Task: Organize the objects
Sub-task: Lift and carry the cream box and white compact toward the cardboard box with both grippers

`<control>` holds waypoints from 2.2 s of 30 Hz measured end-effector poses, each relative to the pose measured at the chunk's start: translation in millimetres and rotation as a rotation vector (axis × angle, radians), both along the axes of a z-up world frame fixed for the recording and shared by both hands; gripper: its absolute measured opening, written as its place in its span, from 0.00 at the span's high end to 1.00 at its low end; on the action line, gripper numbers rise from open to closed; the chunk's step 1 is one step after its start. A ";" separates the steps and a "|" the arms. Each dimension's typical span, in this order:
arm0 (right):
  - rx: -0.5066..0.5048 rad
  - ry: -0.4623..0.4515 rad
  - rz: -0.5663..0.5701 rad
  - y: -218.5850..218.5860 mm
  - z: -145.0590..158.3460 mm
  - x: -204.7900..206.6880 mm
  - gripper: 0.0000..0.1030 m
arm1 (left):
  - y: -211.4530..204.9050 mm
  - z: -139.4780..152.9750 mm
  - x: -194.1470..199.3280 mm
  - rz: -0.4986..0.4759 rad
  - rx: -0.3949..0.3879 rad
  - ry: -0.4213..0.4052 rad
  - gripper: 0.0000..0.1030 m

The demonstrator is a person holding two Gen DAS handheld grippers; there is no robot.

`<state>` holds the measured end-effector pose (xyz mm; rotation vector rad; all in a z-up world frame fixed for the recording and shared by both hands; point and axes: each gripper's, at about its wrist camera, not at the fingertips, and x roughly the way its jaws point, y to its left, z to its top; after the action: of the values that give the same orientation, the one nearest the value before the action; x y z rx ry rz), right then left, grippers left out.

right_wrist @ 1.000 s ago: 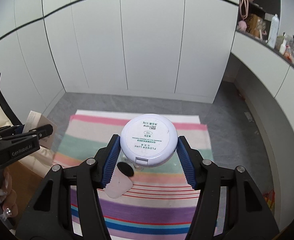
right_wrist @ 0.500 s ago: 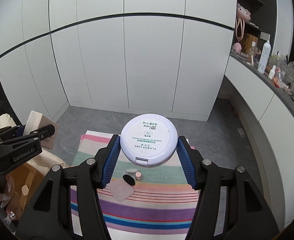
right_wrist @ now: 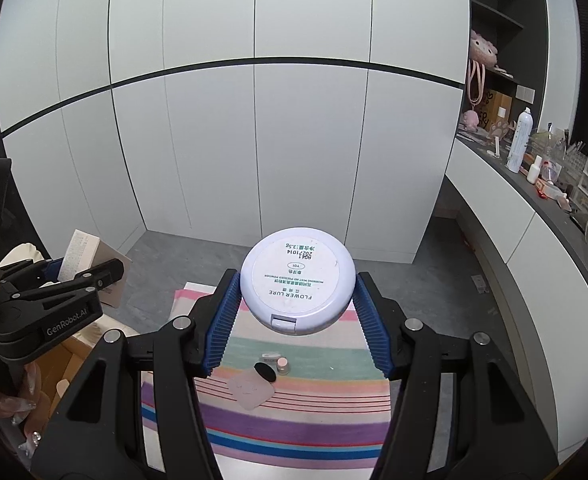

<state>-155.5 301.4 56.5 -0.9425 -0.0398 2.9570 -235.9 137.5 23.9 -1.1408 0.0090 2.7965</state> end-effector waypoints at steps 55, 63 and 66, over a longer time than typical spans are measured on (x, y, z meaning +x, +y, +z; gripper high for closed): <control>-0.069 -0.061 -0.046 30.5 -75.3 196.4 0.42 | -8.0 -27.2 241.2 -0.079 -0.009 0.116 0.57; -0.087 -0.086 -0.042 26.1 -92.5 235.1 0.42 | -16.6 -54.3 280.8 -0.076 -0.104 0.122 0.57; -0.092 -0.085 -0.041 25.0 -93.0 253.1 0.42 | -23.8 -58.3 293.2 -0.071 -0.105 0.113 0.57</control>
<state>97.6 326.4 -36.5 -1.0668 0.1122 2.9019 57.3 113.8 -34.5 -0.9812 0.2053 2.8219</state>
